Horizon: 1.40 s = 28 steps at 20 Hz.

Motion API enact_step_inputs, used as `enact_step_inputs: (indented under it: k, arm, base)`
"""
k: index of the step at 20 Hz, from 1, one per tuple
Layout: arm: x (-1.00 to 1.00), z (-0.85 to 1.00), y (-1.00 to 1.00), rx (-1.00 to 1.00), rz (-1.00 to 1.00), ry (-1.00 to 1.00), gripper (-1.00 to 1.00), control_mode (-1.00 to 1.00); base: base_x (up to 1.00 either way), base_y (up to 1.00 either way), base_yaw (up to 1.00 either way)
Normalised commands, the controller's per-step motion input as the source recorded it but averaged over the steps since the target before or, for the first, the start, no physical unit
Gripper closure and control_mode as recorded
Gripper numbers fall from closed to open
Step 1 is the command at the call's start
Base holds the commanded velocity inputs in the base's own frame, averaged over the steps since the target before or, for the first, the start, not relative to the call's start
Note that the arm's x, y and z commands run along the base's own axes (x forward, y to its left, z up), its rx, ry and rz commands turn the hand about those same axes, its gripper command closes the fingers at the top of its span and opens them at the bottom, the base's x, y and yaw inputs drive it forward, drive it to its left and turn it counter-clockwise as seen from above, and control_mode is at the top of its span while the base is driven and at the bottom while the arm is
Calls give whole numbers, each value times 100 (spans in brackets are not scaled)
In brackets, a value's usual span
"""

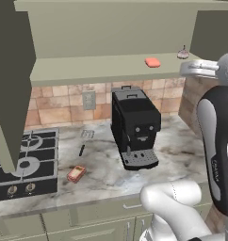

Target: Pick the bar soap and bar soap from the cabinet and place them on the counter.

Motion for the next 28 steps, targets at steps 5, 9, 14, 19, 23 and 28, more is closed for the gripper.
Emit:
enact_step_inputs:
  k: [5, 9, 14, 19, 23, 28]
  arm:
    - [24, 0, -14, 2, 1, -6, -100, -100]
    - [29, 0, -10, 2, 1, -2, -100, -100]
    - [33, 0, -3, 1, 0, 0, -100, -100]
    - [31, -1, -5, 1, 0, 0, -100, -100]
    - [31, 0, -5, 1, 0, 0, -100, -100]
    - [25, -1, -2, 1, 0, 0, -100, -100]
  base:
    - [0, 0, 0]
    - [0, 0, 0]
    - [0, 0, 0]
    - [0, 0, 0]
    - [0, 0, 0]
    - [0, 0, 0]
